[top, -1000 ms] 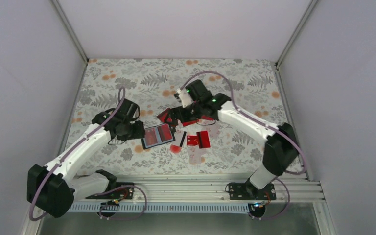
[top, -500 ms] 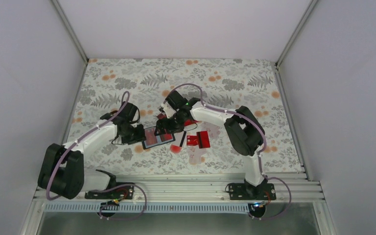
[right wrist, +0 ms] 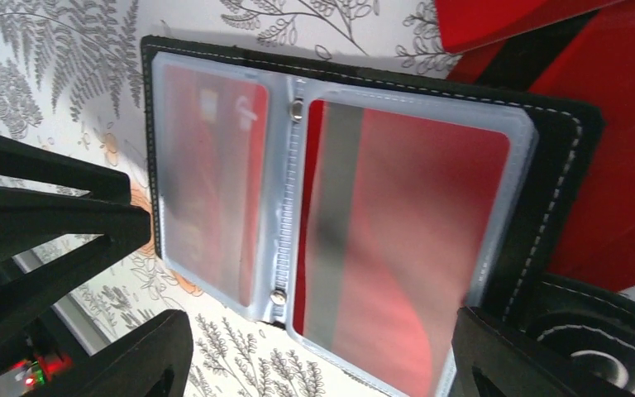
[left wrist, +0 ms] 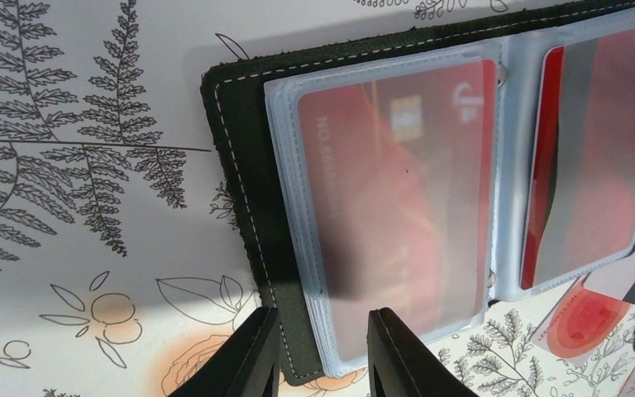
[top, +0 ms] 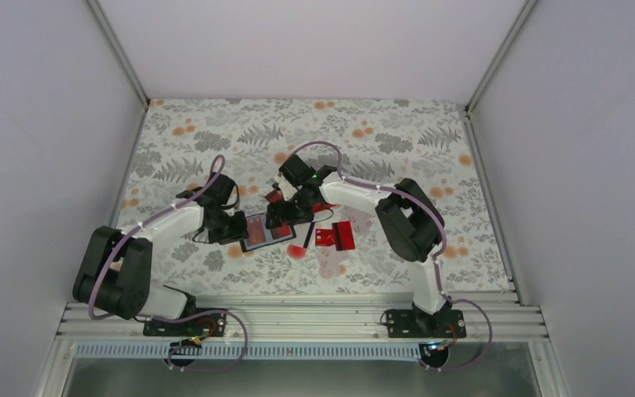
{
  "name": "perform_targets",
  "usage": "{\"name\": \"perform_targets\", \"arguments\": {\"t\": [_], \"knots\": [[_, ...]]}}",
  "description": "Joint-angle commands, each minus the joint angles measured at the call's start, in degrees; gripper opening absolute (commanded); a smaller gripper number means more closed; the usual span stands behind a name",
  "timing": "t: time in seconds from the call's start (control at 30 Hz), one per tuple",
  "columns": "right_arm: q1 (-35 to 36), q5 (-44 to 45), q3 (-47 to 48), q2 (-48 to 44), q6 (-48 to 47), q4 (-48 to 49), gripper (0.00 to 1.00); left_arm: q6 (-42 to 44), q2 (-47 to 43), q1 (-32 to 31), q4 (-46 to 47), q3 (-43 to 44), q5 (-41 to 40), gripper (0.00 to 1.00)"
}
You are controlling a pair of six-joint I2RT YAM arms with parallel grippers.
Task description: Put the credit cards into the card holder
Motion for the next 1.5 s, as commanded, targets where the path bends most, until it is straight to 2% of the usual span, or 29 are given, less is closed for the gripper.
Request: {"name": "perform_targets", "arguments": {"t": [0.0,0.57,0.8,0.9,1.07,1.47], "knots": [[-0.24,3.24,1.33,1.22,-0.26,-1.82,0.80,0.47,1.56,0.36,1.62,-0.91,0.12,0.29],[-0.20,0.34,-0.45,1.98,-1.60,-0.62,0.80,0.46,3.55,0.35,2.10,-0.95,0.35,0.28],[-0.20,5.76,-0.96,2.37,-1.68,-3.08,0.80,0.38,4.26,0.35,2.39,-1.12,0.33,0.24],[-0.20,4.29,-1.87,1.73,-1.86,-2.32,0.80,0.41,4.75,0.36,2.53,-1.37,0.29,0.22],[-0.21,-3.24,-3.92,0.58,-2.47,2.15,0.78,0.55,6.23,0.30,3.00,-1.49,0.42,0.19],[-0.25,-7.26,-2.59,-3.43,-2.44,5.12,0.74,0.60,7.26,0.27,3.28,-1.52,0.58,0.18]]}}
